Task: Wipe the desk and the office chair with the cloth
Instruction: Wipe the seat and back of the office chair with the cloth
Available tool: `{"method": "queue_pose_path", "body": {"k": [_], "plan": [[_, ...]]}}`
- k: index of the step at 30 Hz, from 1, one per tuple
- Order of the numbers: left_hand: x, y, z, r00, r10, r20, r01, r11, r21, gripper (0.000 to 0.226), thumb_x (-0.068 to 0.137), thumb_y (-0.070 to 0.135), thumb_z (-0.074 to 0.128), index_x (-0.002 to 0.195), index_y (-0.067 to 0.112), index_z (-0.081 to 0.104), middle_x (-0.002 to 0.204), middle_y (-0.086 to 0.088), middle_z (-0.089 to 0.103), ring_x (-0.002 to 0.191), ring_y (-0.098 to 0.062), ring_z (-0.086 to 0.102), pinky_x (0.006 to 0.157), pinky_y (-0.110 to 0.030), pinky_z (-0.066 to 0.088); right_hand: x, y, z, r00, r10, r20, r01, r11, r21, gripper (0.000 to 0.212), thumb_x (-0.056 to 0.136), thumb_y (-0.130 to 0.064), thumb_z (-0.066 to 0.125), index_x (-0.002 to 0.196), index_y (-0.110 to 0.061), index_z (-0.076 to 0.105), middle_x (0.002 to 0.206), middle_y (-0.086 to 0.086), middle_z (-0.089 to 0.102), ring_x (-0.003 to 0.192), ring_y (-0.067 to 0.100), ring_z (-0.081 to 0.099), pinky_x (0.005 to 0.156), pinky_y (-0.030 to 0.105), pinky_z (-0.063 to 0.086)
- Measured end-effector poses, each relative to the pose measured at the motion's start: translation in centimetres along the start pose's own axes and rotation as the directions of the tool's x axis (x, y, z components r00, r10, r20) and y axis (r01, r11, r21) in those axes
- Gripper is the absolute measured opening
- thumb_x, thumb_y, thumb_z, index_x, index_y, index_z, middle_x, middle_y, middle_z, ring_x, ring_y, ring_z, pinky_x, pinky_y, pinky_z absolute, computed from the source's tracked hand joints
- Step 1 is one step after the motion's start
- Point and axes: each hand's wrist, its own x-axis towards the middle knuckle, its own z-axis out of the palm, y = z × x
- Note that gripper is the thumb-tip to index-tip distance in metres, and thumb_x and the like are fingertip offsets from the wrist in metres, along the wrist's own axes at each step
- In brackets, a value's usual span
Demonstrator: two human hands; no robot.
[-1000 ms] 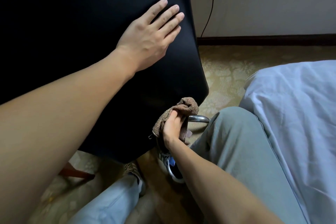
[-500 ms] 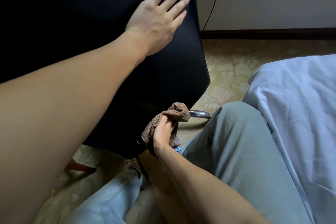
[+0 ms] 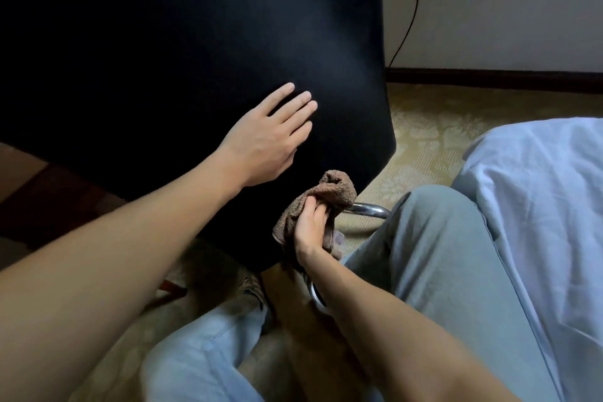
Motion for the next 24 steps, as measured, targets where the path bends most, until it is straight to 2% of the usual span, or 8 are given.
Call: {"method": "queue_pose_path", "body": {"k": [6,9,11,17,20,24], "plan": [[-6.4,2.3,0.0,0.993,0.017,0.121,-0.023,0.999,0.046,0.052,0.100,0.032,0.038,0.147,0.010,0.046,0.164,-0.018,0.021,0.154,-0.034,0.012,0.123,-0.056,0.003,-3.0,-0.1,1.6,0.999,-0.039,0.025,0.038,0.999,0.007,0.062,0.102,-0.049,0.033,0.153,-0.013,0.031,0.161,0.012,0.027,0.146,0.028,0.026,0.121,0.041,0.016],[-8.2,1.6,0.3,0.983,-0.044,0.177,0.032,0.997,0.075,0.056,0.103,0.036,0.031,0.154,0.014,0.033,0.167,-0.015,0.005,0.155,-0.032,-0.001,0.123,-0.057,-0.004,-4.1,-0.2,2.6,0.998,-0.056,0.020,0.056,0.998,0.030,0.071,0.097,-0.055,0.033,0.154,-0.013,0.030,0.161,0.011,0.027,0.145,0.027,0.027,0.121,0.044,0.017],[-8.6,1.3,0.6,0.978,-0.046,0.202,0.027,0.995,0.094,0.058,0.104,0.037,0.029,0.157,0.014,0.025,0.167,-0.013,-0.004,0.154,-0.031,-0.007,0.122,-0.057,-0.008,-4.3,0.0,2.9,0.998,-0.056,0.014,0.056,0.998,0.027,0.067,0.100,-0.052,0.033,0.155,-0.014,0.028,0.162,0.009,0.025,0.146,0.026,0.025,0.121,0.045,0.017],[-8.7,0.1,1.7,0.972,0.024,0.234,-0.055,0.990,0.128,0.064,0.105,0.042,0.020,0.161,0.018,0.000,0.165,-0.009,-0.019,0.150,-0.029,-0.023,0.121,-0.054,-0.017,-4.7,0.2,3.3,0.998,-0.060,0.030,0.059,0.998,0.028,0.062,0.102,-0.049,0.034,0.155,-0.016,0.028,0.161,0.008,0.026,0.146,0.026,0.027,0.121,0.043,0.017],[-8.0,-0.4,1.8,0.963,0.074,0.259,-0.122,0.977,0.175,0.064,0.105,0.043,0.017,0.160,0.018,-0.006,0.164,-0.009,-0.021,0.149,-0.030,-0.025,0.119,-0.054,-0.021,-4.4,0.1,3.1,0.997,-0.073,0.014,0.073,0.997,0.036,0.062,0.102,-0.048,0.034,0.154,-0.016,0.029,0.160,0.008,0.028,0.145,0.025,0.029,0.120,0.040,0.019],[-6.2,0.1,1.6,0.964,0.072,0.256,-0.129,0.968,0.213,0.064,0.105,0.047,0.013,0.160,0.019,-0.006,0.165,-0.009,-0.017,0.151,-0.030,-0.020,0.118,-0.055,-0.019,-4.1,-0.1,2.7,0.995,-0.096,0.008,0.096,0.995,0.024,0.074,0.093,-0.057,0.033,0.155,-0.017,0.029,0.160,0.006,0.030,0.145,0.022,0.028,0.122,0.043,0.016]]}}
